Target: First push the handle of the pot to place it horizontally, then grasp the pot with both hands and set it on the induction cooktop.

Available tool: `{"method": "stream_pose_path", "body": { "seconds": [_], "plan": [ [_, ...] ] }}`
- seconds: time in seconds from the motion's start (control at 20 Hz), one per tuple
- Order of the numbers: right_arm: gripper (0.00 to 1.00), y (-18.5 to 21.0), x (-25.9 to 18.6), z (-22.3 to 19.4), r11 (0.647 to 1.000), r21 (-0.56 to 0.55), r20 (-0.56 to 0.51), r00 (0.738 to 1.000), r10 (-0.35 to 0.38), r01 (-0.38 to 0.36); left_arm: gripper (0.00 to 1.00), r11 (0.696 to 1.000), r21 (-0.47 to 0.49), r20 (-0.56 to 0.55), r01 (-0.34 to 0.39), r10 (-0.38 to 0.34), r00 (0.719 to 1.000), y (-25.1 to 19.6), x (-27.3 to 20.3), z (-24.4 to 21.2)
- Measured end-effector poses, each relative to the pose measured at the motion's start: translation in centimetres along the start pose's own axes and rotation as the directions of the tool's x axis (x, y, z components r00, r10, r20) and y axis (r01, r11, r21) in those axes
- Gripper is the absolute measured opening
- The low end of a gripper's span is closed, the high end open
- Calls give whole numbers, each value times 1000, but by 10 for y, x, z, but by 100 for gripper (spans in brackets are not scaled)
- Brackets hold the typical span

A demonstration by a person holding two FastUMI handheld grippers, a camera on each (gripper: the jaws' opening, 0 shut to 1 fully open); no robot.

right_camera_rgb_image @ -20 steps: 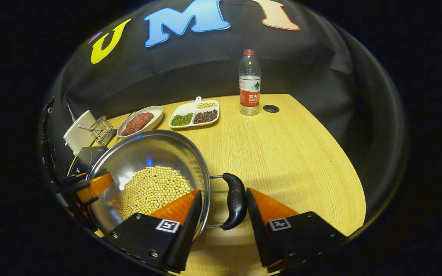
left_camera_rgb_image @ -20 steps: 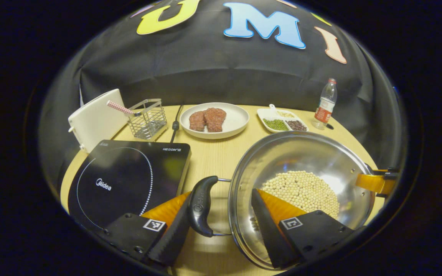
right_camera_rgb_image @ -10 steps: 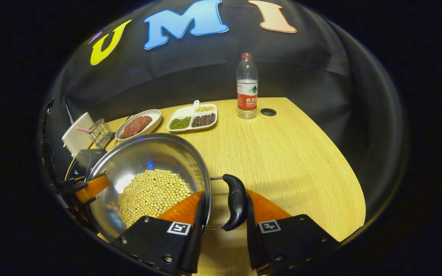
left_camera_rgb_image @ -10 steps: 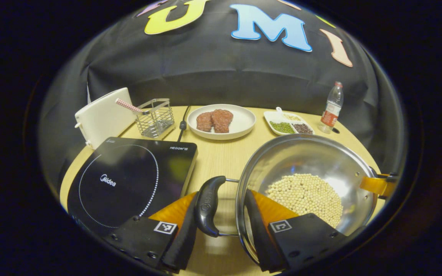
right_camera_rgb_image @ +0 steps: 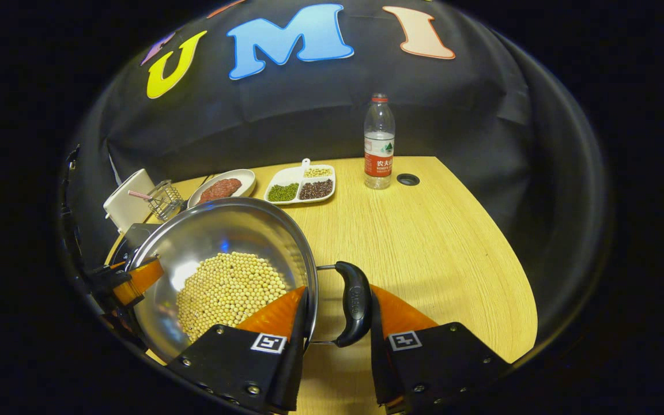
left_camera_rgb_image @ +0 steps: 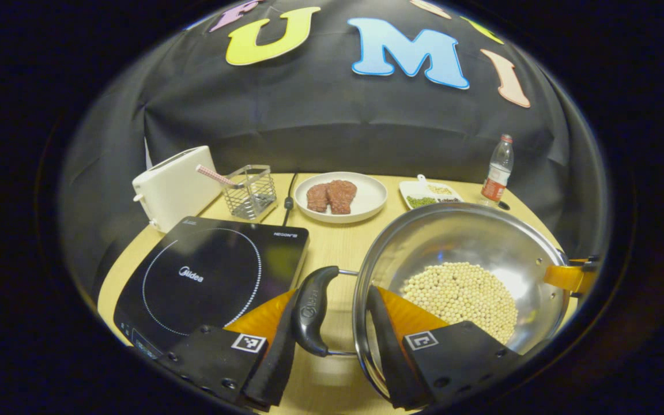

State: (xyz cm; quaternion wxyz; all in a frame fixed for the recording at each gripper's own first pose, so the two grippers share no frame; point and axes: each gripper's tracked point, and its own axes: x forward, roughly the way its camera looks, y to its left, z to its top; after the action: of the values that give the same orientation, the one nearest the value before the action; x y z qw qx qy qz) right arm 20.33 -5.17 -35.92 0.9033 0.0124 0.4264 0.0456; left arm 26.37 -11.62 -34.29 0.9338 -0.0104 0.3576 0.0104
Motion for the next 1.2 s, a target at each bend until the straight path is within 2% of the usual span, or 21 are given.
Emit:
{"method": "stream_pose_path", "body": {
  "seconds": [0.25, 0.3, 0.35, 0.55, 0.6, 0.7, 0.8, 0.85, 0.9, 1.2],
  "plan": [
    [49, 28, -20, 3, 1000, -7, 6, 1000, -1, 2, 73, 1000, 2, 16, -3, 3, 1000, 27, -17, 7],
    [49, 35, -24, 3, 1000, -4, 11, 1000, -8, 8, 77, 1000, 4, 18, 2, -2, 1000, 34, -19, 8],
    [49, 43, -28, 5, 1000, 2, 16, 1000, -14, 14, 73, 1000, 8, 21, 9, -9, 1000, 42, -21, 12],
    [49, 74, -40, 4, 999, 29, 30, 999, -40, 39, 73, 999, 29, 36, 38, -39, 999, 72, -24, 24],
    [49, 82, -42, 4, 998, 37, 34, 998, -48, 46, 69, 998, 35, 37, 45, -46, 998, 79, -24, 26],
    [49, 96, -45, 5, 997, 49, 45, 997, -62, 60, 73, 997, 45, 44, 60, -62, 997, 94, -23, 32],
    [49, 113, -47, 6, 996, 61, 50, 996, -72, 69, 73, 996, 55, 52, 68, -71, 996, 109, -20, 38],
    [49, 121, -47, 7, 995, 65, 51, 996, -75, 72, 69, 996, 59, 55, 71, -75, 996, 117, -19, 41],
    [49, 130, -47, 8, 995, 67, 52, 996, -78, 74, 73, 995, 61, 58, 74, -78, 995, 125, -19, 43],
    [49, 179, -42, 12, 996, 52, 60, 995, -81, 78, 72, 996, 42, 58, 75, -78, 995, 176, -10, 47]
  ]
}}
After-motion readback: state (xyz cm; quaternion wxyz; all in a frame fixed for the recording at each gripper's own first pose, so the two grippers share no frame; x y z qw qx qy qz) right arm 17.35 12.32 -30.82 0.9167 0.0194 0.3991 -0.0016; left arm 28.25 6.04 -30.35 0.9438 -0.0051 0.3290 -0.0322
